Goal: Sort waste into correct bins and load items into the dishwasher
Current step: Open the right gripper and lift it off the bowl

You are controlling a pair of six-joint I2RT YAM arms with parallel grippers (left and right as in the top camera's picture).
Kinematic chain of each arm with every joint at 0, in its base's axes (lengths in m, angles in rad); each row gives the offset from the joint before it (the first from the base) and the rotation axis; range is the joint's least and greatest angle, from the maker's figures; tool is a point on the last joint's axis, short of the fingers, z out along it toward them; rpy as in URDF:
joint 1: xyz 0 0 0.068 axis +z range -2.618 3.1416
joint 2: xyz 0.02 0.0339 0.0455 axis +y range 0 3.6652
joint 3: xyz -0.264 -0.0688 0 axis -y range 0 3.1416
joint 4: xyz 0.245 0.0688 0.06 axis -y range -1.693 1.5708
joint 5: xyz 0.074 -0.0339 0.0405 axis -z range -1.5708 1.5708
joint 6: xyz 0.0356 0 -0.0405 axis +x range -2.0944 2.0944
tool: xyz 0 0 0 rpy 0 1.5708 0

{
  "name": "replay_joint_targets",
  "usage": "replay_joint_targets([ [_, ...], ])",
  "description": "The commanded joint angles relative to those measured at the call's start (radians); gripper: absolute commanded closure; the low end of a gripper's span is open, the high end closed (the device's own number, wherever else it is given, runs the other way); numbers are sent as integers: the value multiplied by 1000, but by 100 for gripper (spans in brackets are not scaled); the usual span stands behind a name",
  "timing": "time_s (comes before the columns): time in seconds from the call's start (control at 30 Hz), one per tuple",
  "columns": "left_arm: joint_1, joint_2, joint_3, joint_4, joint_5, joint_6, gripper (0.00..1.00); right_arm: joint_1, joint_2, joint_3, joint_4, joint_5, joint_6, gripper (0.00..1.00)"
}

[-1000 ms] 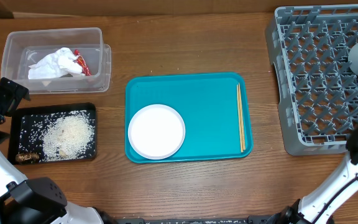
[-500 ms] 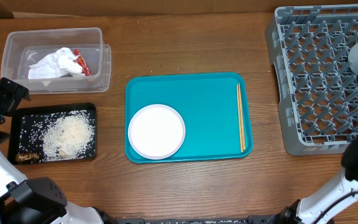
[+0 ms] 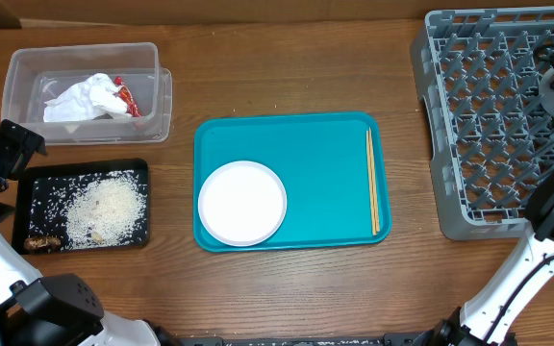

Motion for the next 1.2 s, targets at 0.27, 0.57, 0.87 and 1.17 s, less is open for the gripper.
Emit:
replay_joint_targets([
  [0.27, -8, -3, -5, 0, -6, -17, 0, 0, 14, 2, -8, 14, 5, 93],
  [0.57, -8, -3, -5, 0, -6, -17, 0, -2, -90, 3, 8, 37, 4, 95],
  [0.87, -8, -3, -5, 0, -6, -17, 0, -2, -35, -1, 17, 136, 9, 95],
  [1.17, -8, -3, -5, 0, -6, -17, 0, 0, -93, -4, -106, 23, 31, 96],
])
